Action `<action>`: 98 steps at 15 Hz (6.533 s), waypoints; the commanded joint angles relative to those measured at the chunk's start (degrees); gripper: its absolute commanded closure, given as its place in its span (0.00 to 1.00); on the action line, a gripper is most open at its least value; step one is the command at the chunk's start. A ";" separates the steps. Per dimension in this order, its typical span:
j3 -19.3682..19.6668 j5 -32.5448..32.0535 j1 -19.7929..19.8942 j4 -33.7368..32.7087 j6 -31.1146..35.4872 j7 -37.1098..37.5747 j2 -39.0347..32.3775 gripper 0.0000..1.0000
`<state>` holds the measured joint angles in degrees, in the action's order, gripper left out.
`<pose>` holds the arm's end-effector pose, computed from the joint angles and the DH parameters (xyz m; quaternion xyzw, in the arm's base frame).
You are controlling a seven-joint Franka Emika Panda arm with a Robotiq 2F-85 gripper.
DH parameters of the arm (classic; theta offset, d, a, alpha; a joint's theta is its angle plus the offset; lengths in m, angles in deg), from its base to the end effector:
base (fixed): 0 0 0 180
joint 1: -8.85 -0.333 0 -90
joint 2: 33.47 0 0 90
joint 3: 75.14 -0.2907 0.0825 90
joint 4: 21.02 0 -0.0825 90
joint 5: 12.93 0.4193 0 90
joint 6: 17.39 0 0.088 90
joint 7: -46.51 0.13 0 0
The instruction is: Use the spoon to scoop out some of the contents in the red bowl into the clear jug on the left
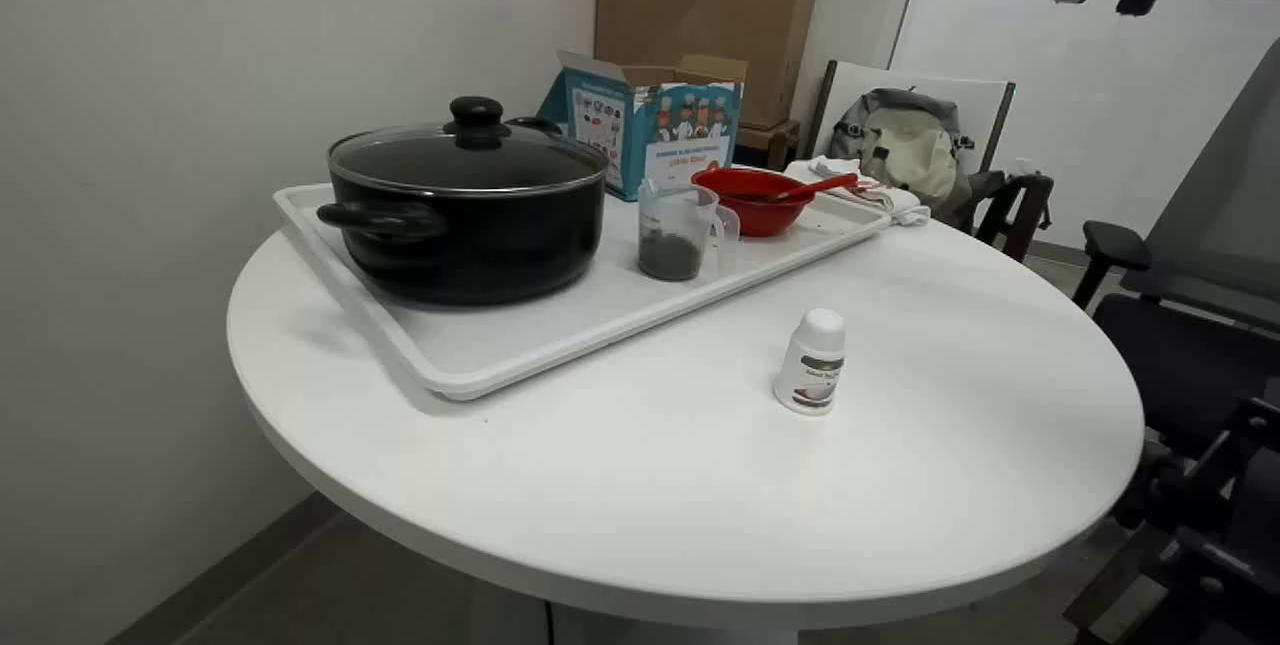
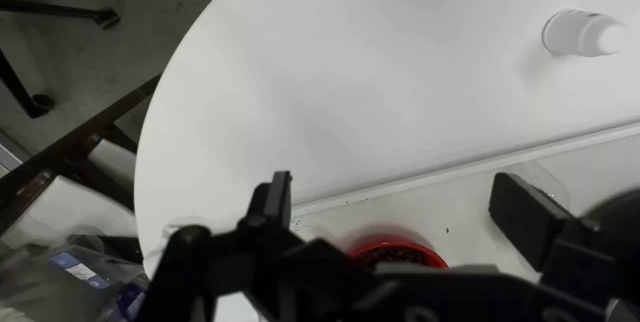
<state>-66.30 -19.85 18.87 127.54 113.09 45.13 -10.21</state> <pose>0.4264 -0.1452 0.3342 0.9928 -0.1101 0.0405 0.0245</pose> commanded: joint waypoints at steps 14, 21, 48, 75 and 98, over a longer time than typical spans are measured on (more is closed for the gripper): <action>-2.87 -11.79 5.57 -3.81 6.53 7.84 -4.17 0.00; -4.26 -22.61 5.17 -15.78 3.58 10.59 -16.60 0.00; -2.35 -18.24 -2.27 -58.96 -15.57 -9.64 -64.96 0.00; -5.80 -14.12 -2.37 -76.68 -31.72 -28.70 -76.43 0.26; -3.03 -23.37 -4.79 -70.69 -25.73 -26.91 -73.41 0.89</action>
<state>-70.69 -39.87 15.93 52.55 84.54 17.43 -85.85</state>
